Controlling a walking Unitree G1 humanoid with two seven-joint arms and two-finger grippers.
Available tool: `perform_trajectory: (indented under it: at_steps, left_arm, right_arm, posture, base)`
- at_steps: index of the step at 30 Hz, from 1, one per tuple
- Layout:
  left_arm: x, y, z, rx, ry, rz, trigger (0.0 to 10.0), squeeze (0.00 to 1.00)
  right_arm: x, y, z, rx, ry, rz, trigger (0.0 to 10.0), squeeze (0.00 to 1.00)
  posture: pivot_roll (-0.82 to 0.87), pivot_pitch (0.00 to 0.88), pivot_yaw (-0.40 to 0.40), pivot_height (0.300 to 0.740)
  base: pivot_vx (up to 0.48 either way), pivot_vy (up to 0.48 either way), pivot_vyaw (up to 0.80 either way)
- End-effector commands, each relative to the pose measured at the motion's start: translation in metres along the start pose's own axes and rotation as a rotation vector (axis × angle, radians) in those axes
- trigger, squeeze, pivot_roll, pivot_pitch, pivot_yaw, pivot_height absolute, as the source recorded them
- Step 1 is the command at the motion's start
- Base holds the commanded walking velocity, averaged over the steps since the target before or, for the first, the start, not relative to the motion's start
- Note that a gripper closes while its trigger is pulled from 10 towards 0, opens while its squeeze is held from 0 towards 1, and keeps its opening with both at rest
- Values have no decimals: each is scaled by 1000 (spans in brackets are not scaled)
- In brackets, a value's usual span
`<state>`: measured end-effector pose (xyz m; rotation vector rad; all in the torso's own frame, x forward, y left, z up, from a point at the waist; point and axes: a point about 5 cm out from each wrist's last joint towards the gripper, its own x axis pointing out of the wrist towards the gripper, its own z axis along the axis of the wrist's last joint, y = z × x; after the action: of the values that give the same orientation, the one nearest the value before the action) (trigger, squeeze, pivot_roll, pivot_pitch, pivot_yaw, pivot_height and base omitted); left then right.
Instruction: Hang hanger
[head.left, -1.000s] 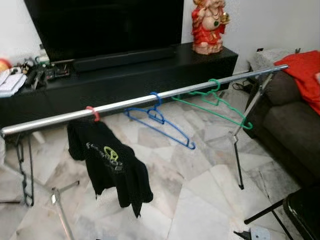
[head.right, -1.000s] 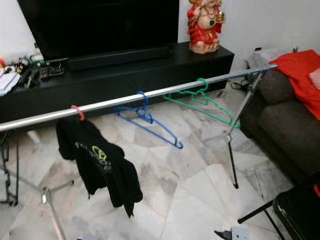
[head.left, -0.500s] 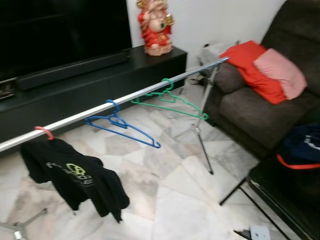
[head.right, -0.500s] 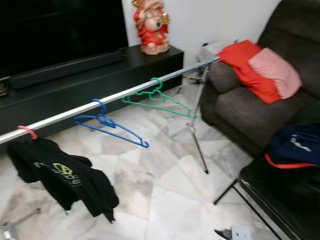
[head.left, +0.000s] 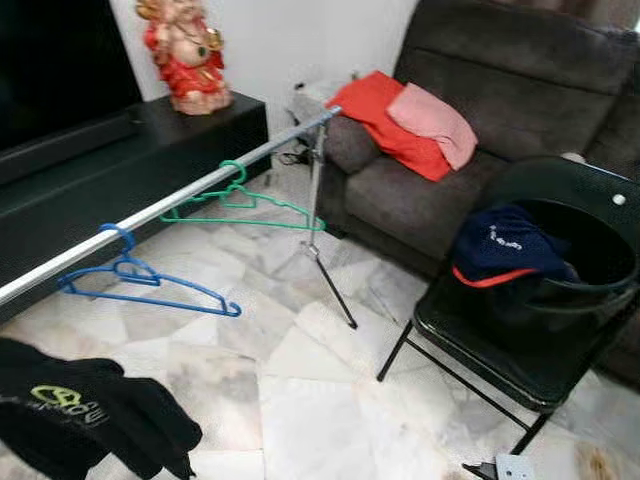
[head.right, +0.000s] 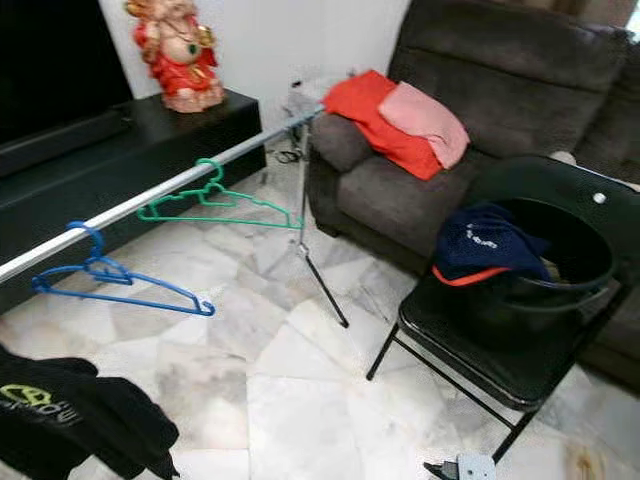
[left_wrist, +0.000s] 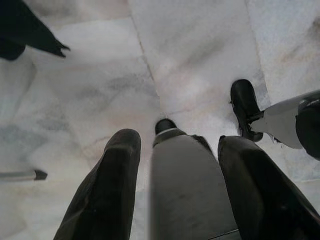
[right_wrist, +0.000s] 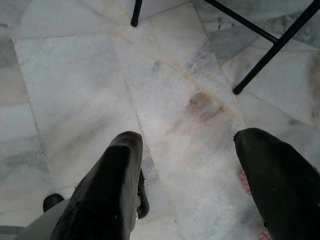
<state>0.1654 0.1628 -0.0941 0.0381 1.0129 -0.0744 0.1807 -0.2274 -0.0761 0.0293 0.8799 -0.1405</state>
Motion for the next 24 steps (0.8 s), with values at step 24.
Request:
perform_trajectory:
  at_steps: [24]
  left_arm:
    - [1, -80, 6, 50, 19, -33, 10000, 0]
  right_arm:
    - [0, 1, -1, -6, 8, 1, 10000, 0]
  posture:
    - [47, 71, 22, 740]
  base:
    - [0, 0, -756]
